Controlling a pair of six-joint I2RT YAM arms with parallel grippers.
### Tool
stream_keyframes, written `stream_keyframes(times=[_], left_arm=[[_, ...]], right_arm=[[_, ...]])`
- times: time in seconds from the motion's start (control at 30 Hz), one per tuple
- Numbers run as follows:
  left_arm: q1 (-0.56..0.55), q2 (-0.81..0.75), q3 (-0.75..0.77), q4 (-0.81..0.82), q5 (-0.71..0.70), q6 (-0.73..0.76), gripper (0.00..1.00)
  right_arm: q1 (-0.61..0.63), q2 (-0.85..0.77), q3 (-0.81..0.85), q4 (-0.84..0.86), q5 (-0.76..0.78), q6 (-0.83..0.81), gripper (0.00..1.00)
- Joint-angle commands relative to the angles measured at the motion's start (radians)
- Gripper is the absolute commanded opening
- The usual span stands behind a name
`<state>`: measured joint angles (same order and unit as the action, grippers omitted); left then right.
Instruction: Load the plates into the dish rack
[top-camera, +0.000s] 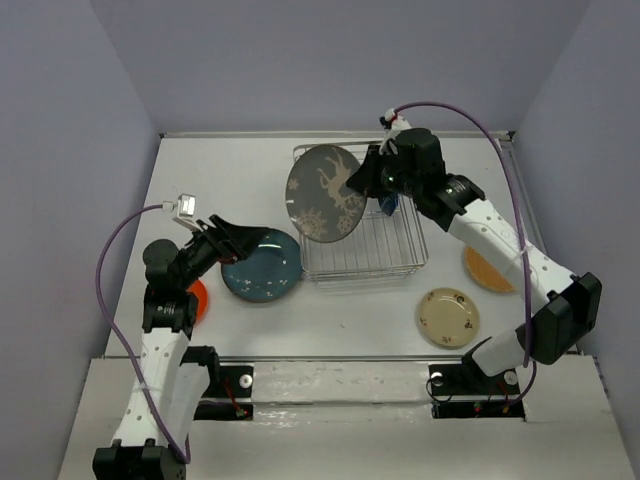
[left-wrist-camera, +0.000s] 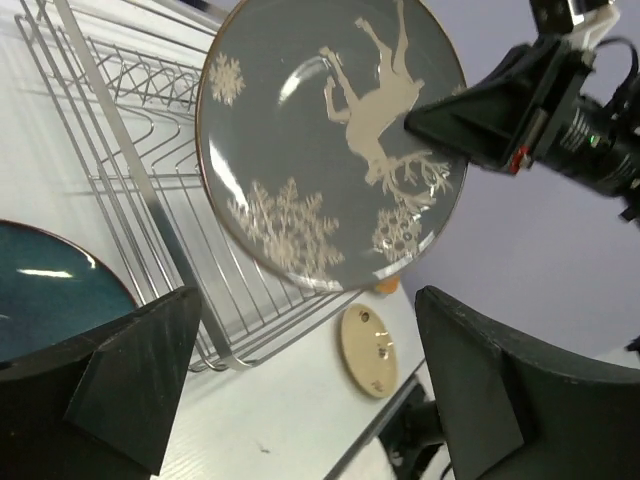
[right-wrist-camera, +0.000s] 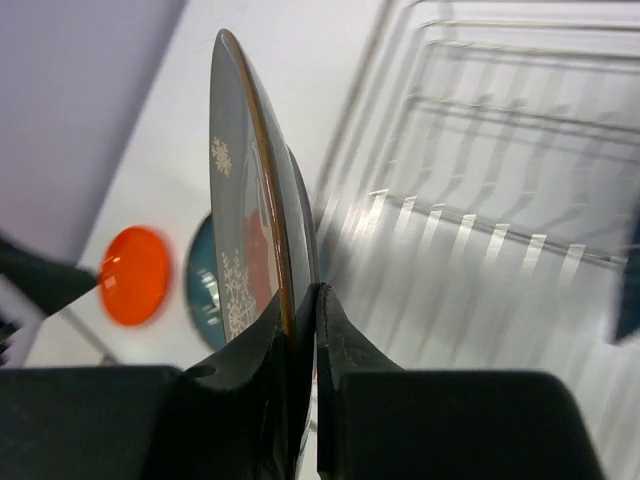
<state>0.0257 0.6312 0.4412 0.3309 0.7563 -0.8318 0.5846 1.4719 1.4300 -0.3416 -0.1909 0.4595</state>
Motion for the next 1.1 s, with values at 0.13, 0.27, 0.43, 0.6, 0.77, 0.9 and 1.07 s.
stream_keyframes(times=[0.13,0.27,0.43,0.6,0.77,0.9,1.07], left_arm=[[-0.225,-0.065,0.165,-0.322,-0.244,0.445,0.99],[-0.323,-0.08,0.179,-0.383,-0.365,0.516,0.99],[-0.333,-0.123,0.172,-0.394,-0.38,0.52,0.99],[-0.333,-0.151,0.168,-0.401,-0.397,0.516,0.99],[-0.333,-0.157,0.168,-0.403,-0.397,0.516,0.99],[-0.334,-0.16,0.165,-0.405,-0.4,0.514,0.99],[-0.343,-0.16,0.165,-0.408,-0.4,0.514,0.99]], right_arm=[[-0.034,-0.001,0.314,-0.175,0.595,-0.232,0.07],[-0.034,0.063,0.408,-0.204,0.714,-0.306,0.07],[-0.034,0.172,0.545,-0.244,0.798,-0.376,0.07],[-0.011,0.252,0.622,-0.27,0.855,-0.424,0.07],[0.052,0.346,0.71,-0.292,0.991,-0.515,0.07],[0.052,0.395,0.742,-0.313,1.033,-0.525,0.07],[0.052,0.429,0.738,-0.323,1.059,-0.533,0.07]])
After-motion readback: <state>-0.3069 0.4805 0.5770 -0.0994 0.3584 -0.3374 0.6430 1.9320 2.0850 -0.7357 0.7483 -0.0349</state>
